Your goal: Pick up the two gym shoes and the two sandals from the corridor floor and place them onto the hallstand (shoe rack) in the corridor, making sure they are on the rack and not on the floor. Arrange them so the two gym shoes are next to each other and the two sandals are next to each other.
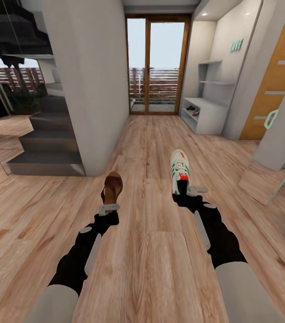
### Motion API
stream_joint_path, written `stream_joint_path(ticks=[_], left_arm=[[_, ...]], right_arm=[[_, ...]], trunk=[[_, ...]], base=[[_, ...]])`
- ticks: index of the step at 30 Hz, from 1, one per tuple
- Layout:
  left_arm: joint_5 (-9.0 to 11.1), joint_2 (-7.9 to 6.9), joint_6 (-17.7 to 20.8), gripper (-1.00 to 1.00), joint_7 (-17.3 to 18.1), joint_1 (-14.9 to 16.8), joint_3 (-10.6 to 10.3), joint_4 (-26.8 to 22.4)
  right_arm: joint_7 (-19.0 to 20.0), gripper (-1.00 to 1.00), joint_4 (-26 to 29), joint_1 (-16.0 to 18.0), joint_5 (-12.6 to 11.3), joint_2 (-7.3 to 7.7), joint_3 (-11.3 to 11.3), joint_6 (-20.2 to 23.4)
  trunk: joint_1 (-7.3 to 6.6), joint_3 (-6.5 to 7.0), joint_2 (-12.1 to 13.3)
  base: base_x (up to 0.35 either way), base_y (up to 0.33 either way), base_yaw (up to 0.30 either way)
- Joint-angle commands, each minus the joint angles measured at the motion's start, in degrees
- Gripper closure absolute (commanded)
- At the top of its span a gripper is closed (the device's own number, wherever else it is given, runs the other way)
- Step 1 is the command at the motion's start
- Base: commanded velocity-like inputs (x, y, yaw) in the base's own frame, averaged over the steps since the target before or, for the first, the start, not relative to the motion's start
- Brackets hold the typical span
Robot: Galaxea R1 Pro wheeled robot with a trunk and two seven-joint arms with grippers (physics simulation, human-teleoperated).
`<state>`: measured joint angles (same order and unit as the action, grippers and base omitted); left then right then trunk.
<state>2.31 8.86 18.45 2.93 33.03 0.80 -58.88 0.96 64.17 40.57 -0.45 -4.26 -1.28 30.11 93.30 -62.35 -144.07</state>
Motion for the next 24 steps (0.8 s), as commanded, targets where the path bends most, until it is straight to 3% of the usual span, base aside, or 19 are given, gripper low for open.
stream_joint_path(ticks=[1,24], left_arm=[[0.1,0.02,0.4,1.00,0.2,0.0,0.1,-0.1],[0.1,0.08,0.4,1.00,0.2,0.0,0.1,-0.1]], right_arm=[[0.1,1.00,0.1,0.0,-0.1,-0.05,-0.1,0.3],[0.1,1.00,0.1,0.0,-0.1,-0.05,-0.1,0.3]], trunk=[[0.02,-0.05,0.0],[0.02,-0.03,0.0]], base=[[0.347,0.000,0.000],[0.347,0.000,0.000]])
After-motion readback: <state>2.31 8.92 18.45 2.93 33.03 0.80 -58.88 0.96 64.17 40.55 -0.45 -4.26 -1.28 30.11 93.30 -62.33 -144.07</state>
